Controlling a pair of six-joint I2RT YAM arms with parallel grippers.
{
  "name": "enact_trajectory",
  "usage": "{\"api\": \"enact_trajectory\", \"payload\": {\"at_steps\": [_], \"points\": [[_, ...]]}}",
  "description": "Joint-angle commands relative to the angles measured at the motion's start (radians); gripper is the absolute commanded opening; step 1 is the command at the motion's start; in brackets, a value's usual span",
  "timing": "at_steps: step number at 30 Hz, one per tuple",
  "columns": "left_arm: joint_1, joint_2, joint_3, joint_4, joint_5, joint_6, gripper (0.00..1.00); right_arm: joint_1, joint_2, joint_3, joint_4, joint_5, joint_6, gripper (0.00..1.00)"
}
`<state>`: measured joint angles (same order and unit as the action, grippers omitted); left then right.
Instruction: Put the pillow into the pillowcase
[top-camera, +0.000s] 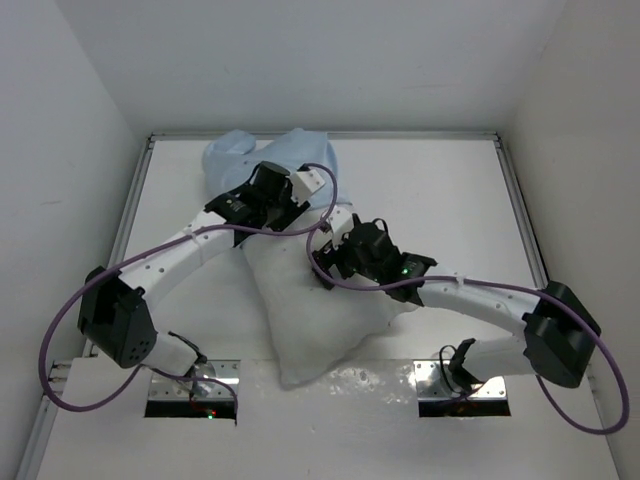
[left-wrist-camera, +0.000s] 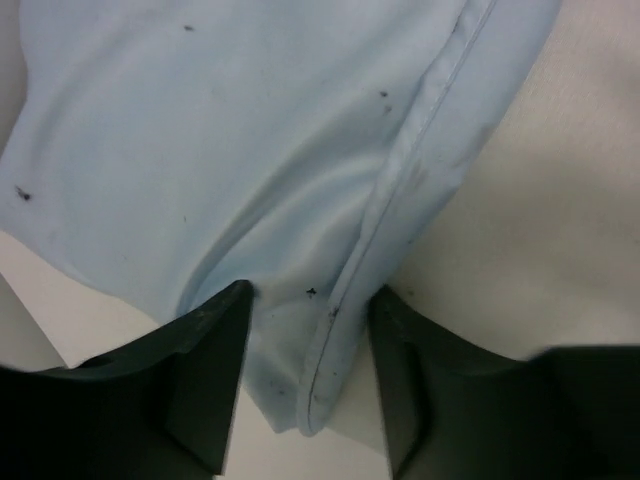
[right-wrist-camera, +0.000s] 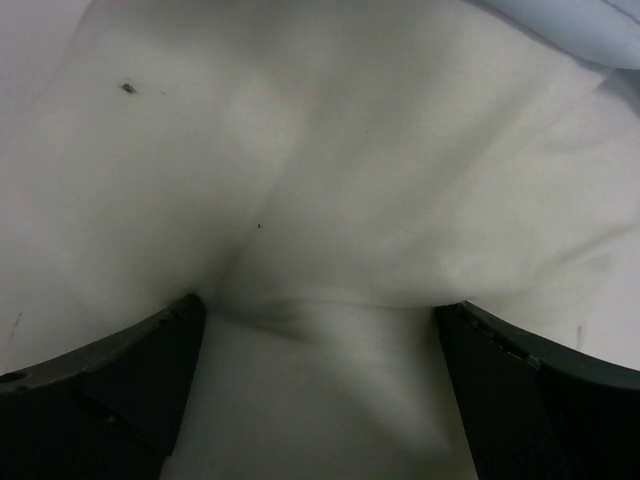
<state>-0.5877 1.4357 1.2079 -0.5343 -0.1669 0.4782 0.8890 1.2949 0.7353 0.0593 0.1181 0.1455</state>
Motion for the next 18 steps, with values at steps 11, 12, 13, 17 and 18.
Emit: {"api": "enact_trajectory", "payload": {"at_steps": [11, 12, 13, 17, 18], "points": [[0.012, 0.004, 0.030, 0.010, 0.053, 0.046, 0.00, -0.010, 0.239, 0.096, 0.163, -0.127, 0.065, 0.00], [0.005, -0.015, 0.063, -0.003, 0.078, 0.048, 0.00, -0.016, 0.250, 0.119, 0.187, -0.135, 0.069, 0.00], [-0.004, -0.053, 0.079, -0.025, 0.098, 0.057, 0.00, -0.034, 0.251, 0.130, 0.220, -0.130, 0.075, 0.00], [-0.087, -0.066, 0.160, -0.119, 0.145, 0.073, 0.00, -0.071, 0.230, 0.154, 0.497, -0.025, 0.147, 0.00], [-0.090, -0.063, 0.168, -0.130, 0.161, 0.079, 0.00, -0.071, 0.212, 0.148, 0.548, 0.018, 0.146, 0.00]]}}
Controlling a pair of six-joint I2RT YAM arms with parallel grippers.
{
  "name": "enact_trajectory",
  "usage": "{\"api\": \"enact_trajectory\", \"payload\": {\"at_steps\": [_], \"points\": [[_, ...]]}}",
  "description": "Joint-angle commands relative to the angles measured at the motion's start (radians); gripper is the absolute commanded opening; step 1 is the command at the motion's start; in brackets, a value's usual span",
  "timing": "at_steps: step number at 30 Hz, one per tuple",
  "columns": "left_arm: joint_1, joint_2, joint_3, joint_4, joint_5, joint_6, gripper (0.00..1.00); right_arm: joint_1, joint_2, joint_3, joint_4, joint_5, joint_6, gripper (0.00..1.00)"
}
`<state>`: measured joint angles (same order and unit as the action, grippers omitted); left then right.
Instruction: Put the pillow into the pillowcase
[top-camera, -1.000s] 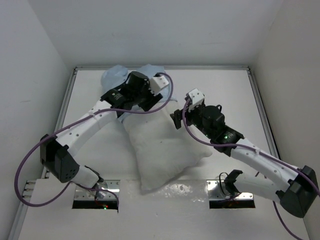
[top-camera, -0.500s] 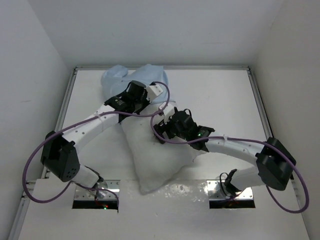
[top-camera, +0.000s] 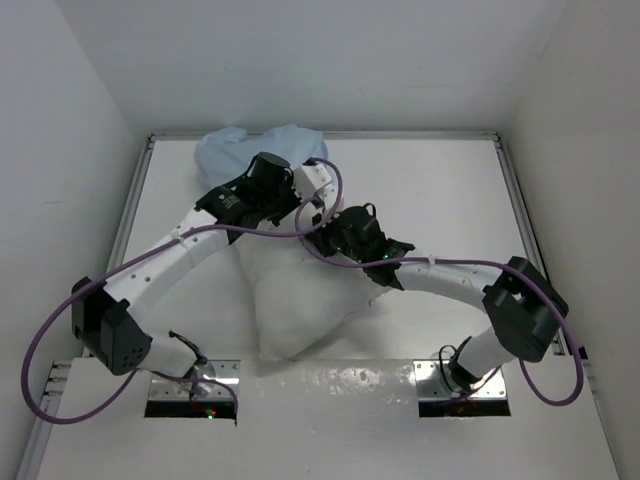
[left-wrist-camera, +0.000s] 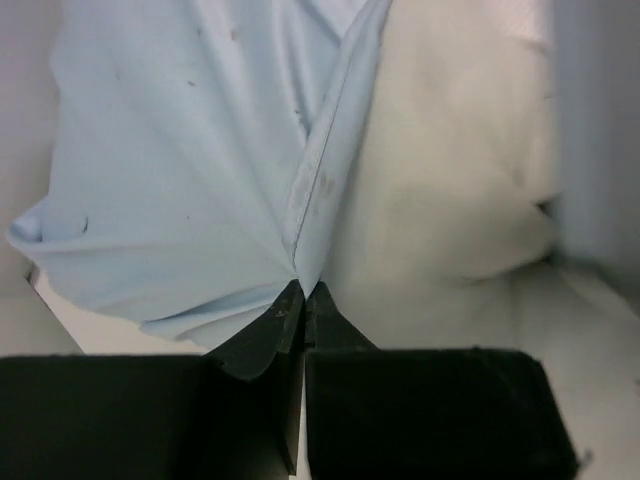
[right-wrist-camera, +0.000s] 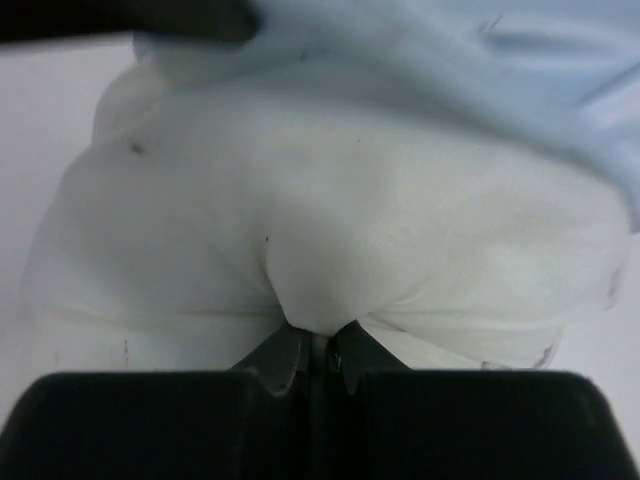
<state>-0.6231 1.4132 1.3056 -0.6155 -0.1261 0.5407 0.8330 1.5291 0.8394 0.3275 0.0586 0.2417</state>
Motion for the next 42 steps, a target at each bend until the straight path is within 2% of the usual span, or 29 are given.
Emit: {"api": "enact_trajectory", "payload": {"at_steps": [1, 6, 10, 12, 16, 17, 18, 19, 20, 21, 22, 23, 24, 26, 29, 30, 31, 32, 33, 34, 35, 36, 37, 38, 39, 40, 42], "points": [[-0.056, -0.040, 0.069, -0.061, 0.165, 0.022, 0.00, -0.015, -0.030, 0.034, 0.403, 0.160, 0.059, 0.00], [-0.053, -0.033, 0.130, -0.098, 0.226, 0.047, 0.00, -0.014, -0.104, -0.086, 0.766, 0.384, 0.059, 0.00], [-0.040, -0.025, 0.191, -0.138, 0.295, 0.062, 0.00, -0.006, -0.087, -0.138, 0.898, 0.478, 0.059, 0.00], [-0.032, -0.020, 0.185, -0.138, 0.310, 0.079, 0.00, -0.003, -0.069, -0.146, 0.906, 0.507, 0.057, 0.00], [-0.027, 0.000, 0.132, -0.138, 0.411, 0.113, 0.00, -0.011, 0.089, -0.068, 0.843, 0.638, 0.053, 0.00], [-0.027, 0.006, 0.123, -0.132, 0.414, 0.108, 0.03, -0.015, 0.113, -0.056, 0.813, 0.650, 0.057, 0.00], [-0.027, 0.015, 0.110, -0.101, 0.373, 0.093, 0.29, -0.021, 0.130, -0.046, 0.733, 0.644, 0.065, 0.00], [-0.021, 0.015, 0.098, -0.080, 0.340, 0.081, 0.45, -0.023, 0.138, -0.045, 0.695, 0.633, 0.065, 0.11], [-0.014, 0.012, 0.068, -0.064, 0.312, 0.055, 0.60, -0.023, 0.128, -0.057, 0.667, 0.624, 0.062, 0.28], [0.002, -0.003, 0.055, -0.034, 0.287, 0.038, 0.77, -0.026, 0.112, -0.075, 0.648, 0.598, 0.045, 0.68], [0.044, -0.014, 0.044, -0.021, 0.261, 0.022, 0.83, -0.028, 0.089, -0.100, 0.645, 0.587, 0.027, 0.79], [0.072, -0.037, 0.041, -0.018, 0.260, -0.010, 0.89, -0.031, 0.033, -0.143, 0.637, 0.583, 0.010, 0.86], [0.101, -0.049, 0.046, -0.021, 0.250, -0.027, 0.98, -0.032, 0.002, -0.158, 0.595, 0.583, -0.031, 0.95], [0.158, -0.083, 0.064, -0.045, 0.202, -0.057, 1.00, -0.034, -0.084, -0.163, 0.514, 0.583, -0.090, 0.99], [0.204, -0.138, 0.017, -0.064, 0.067, -0.068, 1.00, -0.032, -0.194, -0.137, 0.307, 0.511, -0.208, 0.99], [0.264, -0.152, -0.011, -0.058, 0.047, -0.070, 1.00, -0.032, -0.220, -0.134, 0.207, 0.407, -0.220, 0.99], [0.310, -0.166, -0.041, -0.050, 0.063, -0.064, 0.94, -0.029, -0.243, -0.122, 0.156, 0.332, -0.229, 0.95], [0.354, -0.165, -0.101, -0.046, 0.122, -0.056, 0.58, -0.023, -0.269, -0.106, 0.040, 0.257, -0.242, 0.88], [0.455, -0.158, -0.133, -0.037, 0.167, -0.051, 0.37, -0.012, -0.270, -0.062, -0.022, 0.139, -0.277, 0.73], [0.501, -0.143, -0.164, -0.012, 0.199, -0.035, 0.22, 0.006, -0.261, -0.033, -0.072, 0.132, -0.292, 0.41], [0.534, -0.091, -0.190, 0.003, 0.218, -0.028, 0.10, 0.068, -0.242, -0.002, -0.155, 0.164, -0.323, 0.30], [0.577, -0.057, -0.231, 0.022, 0.247, -0.024, 0.10, 0.104, -0.195, 0.051, -0.178, 0.211, -0.344, 0.26], [0.589, 0.010, -0.247, 0.066, 0.258, -0.019, 0.12, 0.171, -0.167, 0.069, -0.189, 0.310, -0.366, 0.39], [0.599, 0.039, -0.264, 0.094, 0.282, -0.024, 0.25, 0.201, -0.111, 0.093, -0.177, 0.387, -0.408, 0.54], [0.602, 0.085, -0.272, 0.152, 0.293, -0.028, 0.34, 0.245, -0.086, 0.101, -0.160, 0.400, -0.421, 0.66], [0.600, 0.104, -0.275, 0.177, 0.313, -0.033, 0.50, 0.262, -0.064, 0.105, -0.147, 0.406, -0.436, 0.81], [0.600, 0.131, -0.272, 0.235, 0.356, -0.051, 0.61, 0.290, -0.005, 0.124, -0.119, 0.412, -0.440, 0.89]]}}
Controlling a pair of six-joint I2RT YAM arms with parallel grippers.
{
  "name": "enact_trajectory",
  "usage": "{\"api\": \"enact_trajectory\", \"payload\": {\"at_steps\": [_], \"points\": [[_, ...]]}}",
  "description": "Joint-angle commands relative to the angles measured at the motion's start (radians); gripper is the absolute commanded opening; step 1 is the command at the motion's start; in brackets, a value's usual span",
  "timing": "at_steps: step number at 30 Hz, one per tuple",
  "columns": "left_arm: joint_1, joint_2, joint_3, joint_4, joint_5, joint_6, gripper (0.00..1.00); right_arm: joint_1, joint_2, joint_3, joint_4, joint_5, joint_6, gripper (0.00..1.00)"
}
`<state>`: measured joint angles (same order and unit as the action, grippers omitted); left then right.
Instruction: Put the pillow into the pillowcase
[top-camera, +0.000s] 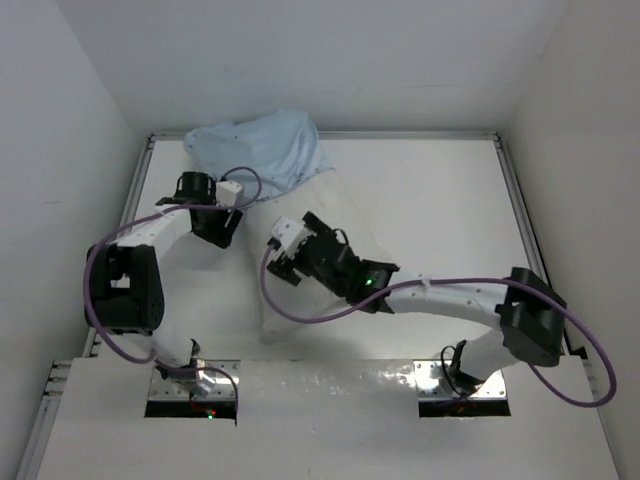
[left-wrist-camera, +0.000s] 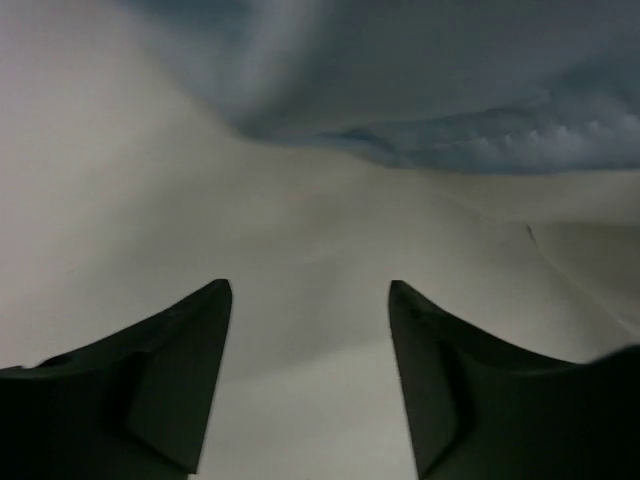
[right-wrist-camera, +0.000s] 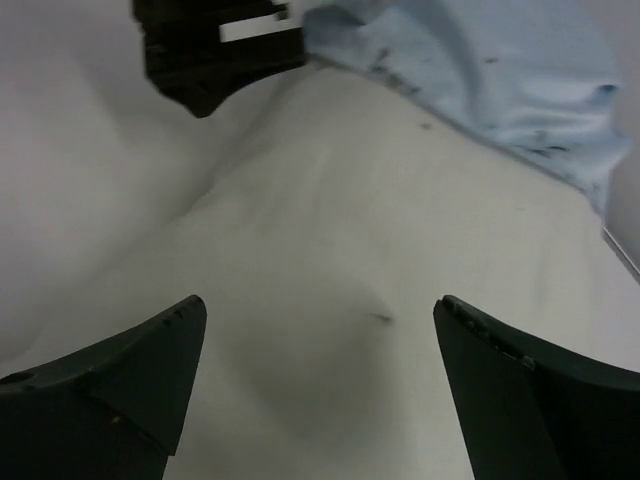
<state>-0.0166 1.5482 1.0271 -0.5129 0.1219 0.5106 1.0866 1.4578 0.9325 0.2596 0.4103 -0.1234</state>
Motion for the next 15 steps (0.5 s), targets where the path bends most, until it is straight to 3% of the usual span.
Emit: {"api": "enact_trajectory", "payload": {"at_steps": [1, 5, 8, 14, 15], "points": [[-0.006, 0.015, 0.011, 0.142, 0.116, -0.026, 0.66, 0.058, 0.085, 0.038, -0.039, 0.071, -0.070, 0.96], [-0.006, 0.026, -0.005, 0.200, 0.127, -0.037, 0.74, 0.082, 0.189, 0.092, -0.029, 0.099, -0.051, 0.99], [-0.006, 0.041, -0.025, 0.269, 0.064, -0.066, 0.74, 0.084, 0.286, 0.130, -0.014, 0.188, -0.055, 0.99], [-0.006, 0.039, -0.065, 0.395, 0.054, -0.104, 0.68, 0.084, 0.378, 0.131, 0.087, 0.307, -0.078, 0.99], [-0.006, 0.041, -0.067, 0.422, 0.056, -0.113, 0.61, 0.079, 0.386, 0.132, 0.096, 0.312, -0.082, 0.99]]}}
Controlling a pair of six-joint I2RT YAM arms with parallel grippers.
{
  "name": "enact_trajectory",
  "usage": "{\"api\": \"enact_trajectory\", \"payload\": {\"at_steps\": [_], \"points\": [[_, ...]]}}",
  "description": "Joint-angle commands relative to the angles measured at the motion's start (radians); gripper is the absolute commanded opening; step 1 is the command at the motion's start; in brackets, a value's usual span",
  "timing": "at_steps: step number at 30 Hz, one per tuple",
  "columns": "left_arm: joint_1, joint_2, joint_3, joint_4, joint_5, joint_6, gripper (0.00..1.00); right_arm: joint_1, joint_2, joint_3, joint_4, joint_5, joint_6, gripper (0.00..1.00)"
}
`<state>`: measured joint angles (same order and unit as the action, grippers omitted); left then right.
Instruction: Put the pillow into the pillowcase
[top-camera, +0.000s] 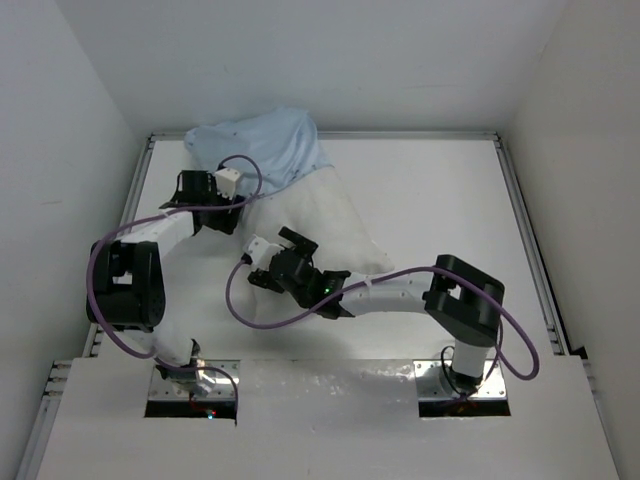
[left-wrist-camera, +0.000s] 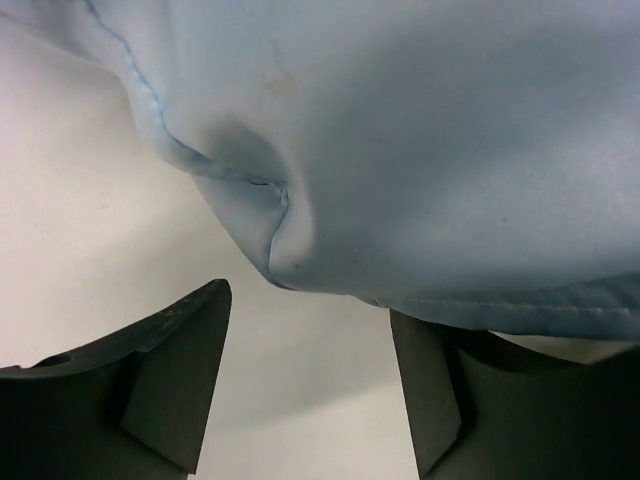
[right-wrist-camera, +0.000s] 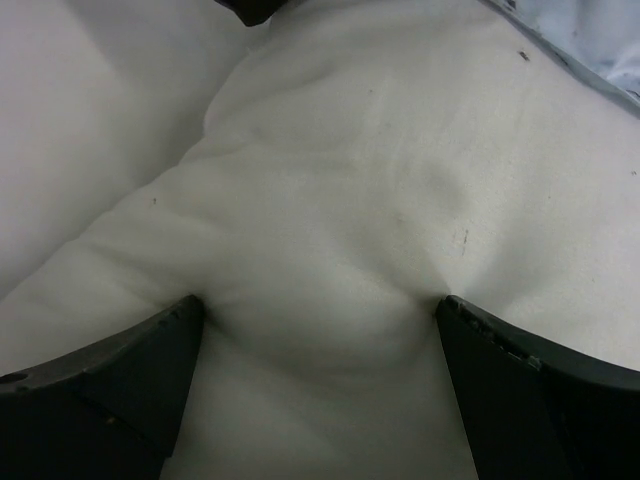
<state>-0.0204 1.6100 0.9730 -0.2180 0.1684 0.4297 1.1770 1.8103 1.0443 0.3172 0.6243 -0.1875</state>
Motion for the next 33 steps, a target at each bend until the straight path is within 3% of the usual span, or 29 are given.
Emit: {"api": "enact_trajectory", "payload": {"at_steps": [1, 2, 3, 5, 6, 10, 14, 17, 22, 30, 33], "points": [[-0.003, -0.012, -0.008, 0.149, 0.003, -0.042, 0.48, -0.014, 0.047, 0.025, 0.046, 0.094, -0.024, 0.98], [-0.004, -0.012, -0.004, 0.149, -0.006, -0.042, 0.48, -0.014, 0.052, 0.029, 0.043, 0.094, -0.024, 0.98], [-0.003, 0.002, 0.004, 0.157, -0.013, -0.048, 0.29, -0.023, 0.057, 0.039, 0.033, 0.074, -0.012, 0.91], [-0.004, 0.017, 0.024, 0.141, -0.015, -0.039, 0.15, -0.042, 0.069, 0.059, 0.002, 0.042, 0.011, 0.77], [-0.003, 0.019, 0.026, 0.135, -0.004, -0.036, 0.01, -0.051, 0.072, 0.063, -0.018, 0.029, 0.043, 0.57], [-0.003, -0.012, -0.010, 0.169, 0.006, -0.016, 0.00, -0.112, 0.078, 0.074, -0.043, -0.049, 0.147, 0.00], [-0.003, -0.030, -0.037, 0.200, -0.007, 0.009, 0.02, -0.140, 0.034, 0.040, -0.014, -0.071, 0.166, 0.00], [-0.004, -0.003, -0.022, 0.235, -0.015, 0.024, 0.33, -0.140, -0.003, 0.008, 0.003, -0.067, 0.163, 0.00], [-0.006, 0.024, -0.022, 0.304, 0.006, 0.037, 0.55, -0.140, -0.045, -0.070, 0.039, -0.058, 0.163, 0.00], [-0.012, 0.070, 0.000, 0.367, 0.075, 0.043, 0.58, -0.140, -0.071, -0.090, 0.046, -0.035, 0.163, 0.00], [-0.013, 0.119, 0.026, 0.382, 0.065, 0.024, 0.54, -0.140, -0.071, -0.090, 0.045, -0.023, 0.168, 0.00]]}}
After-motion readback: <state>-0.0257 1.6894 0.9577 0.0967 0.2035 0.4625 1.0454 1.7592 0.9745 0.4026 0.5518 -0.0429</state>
